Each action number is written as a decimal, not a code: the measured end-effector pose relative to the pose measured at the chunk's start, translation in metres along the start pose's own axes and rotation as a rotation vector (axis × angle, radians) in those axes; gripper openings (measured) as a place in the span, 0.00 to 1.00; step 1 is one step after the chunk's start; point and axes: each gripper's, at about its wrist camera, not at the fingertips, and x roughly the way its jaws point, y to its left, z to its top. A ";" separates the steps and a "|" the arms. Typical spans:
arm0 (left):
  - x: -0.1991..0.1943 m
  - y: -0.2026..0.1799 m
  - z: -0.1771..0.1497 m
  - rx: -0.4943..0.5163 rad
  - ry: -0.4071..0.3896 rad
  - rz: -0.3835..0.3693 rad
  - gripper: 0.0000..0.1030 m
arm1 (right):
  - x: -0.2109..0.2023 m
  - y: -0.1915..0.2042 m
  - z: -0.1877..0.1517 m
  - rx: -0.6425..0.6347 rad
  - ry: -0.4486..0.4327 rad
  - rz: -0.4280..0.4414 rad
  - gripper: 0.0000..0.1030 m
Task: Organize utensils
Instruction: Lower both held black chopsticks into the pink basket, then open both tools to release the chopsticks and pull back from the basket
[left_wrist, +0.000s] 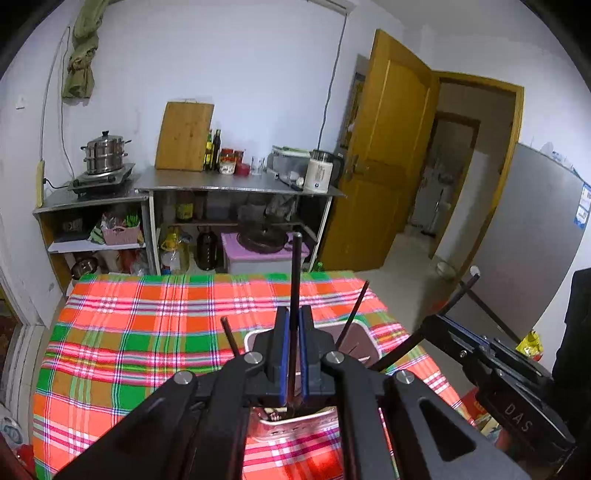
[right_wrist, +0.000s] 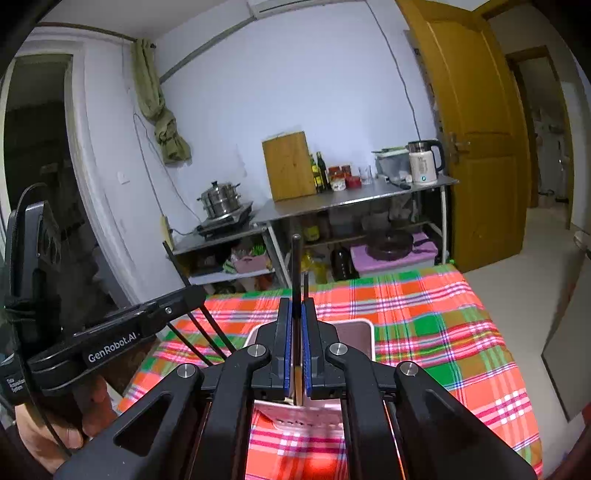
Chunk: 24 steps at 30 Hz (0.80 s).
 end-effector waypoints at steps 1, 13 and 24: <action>0.002 0.001 -0.002 -0.003 0.008 0.000 0.05 | 0.003 0.000 -0.002 0.001 0.008 -0.001 0.05; 0.002 0.007 -0.019 -0.009 0.025 -0.009 0.32 | 0.021 0.001 -0.017 -0.018 0.085 0.007 0.06; -0.032 0.007 -0.027 -0.006 -0.034 -0.011 0.39 | -0.010 0.005 -0.021 -0.031 0.043 0.021 0.12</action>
